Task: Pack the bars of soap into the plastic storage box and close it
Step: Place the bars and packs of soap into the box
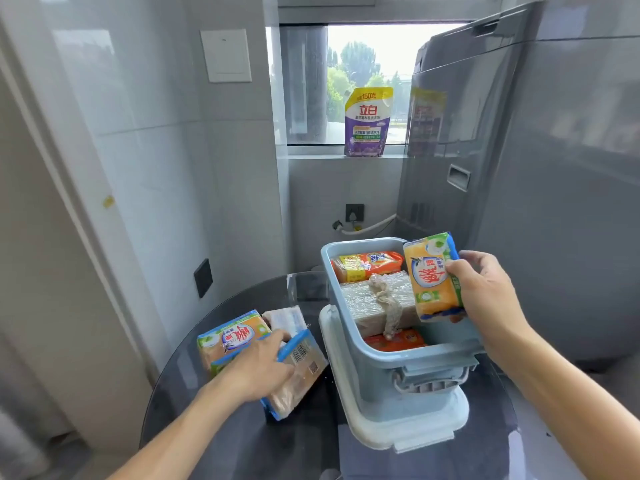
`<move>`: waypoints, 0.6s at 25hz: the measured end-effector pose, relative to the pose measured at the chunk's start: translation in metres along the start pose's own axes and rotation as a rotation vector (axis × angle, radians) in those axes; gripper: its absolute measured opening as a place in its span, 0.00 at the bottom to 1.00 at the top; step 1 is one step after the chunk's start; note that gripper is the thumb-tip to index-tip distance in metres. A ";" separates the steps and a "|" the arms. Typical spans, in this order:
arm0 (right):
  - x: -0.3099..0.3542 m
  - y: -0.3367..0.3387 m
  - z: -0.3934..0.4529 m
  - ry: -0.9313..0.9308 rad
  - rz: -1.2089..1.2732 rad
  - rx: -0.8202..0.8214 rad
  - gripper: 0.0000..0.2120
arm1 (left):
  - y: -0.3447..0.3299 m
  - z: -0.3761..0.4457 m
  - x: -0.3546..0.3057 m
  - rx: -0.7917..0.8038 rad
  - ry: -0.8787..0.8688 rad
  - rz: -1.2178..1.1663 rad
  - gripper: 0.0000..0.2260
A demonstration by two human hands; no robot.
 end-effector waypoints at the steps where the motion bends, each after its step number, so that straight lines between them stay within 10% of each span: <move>1: 0.001 0.000 -0.002 0.024 -0.031 0.008 0.15 | -0.003 -0.002 -0.003 0.012 -0.015 -0.009 0.17; 8: 0.001 0.011 -0.003 0.008 0.106 -0.078 0.13 | 0.094 -0.006 -0.092 -0.630 -0.283 -0.167 0.05; 15: 0.005 0.012 -0.006 0.087 -0.047 -0.148 0.15 | 0.016 0.031 -0.246 -0.076 -0.837 0.501 0.21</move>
Point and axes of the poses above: each hand's wrist, its own z-axis towards the middle knuckle, its own y-axis out of the back of the hand, x = y × z, the point moved 8 cm from there along z, towards the middle knuckle, and after that the axes turned 15 degrees about -x, right-handed, at the moved point
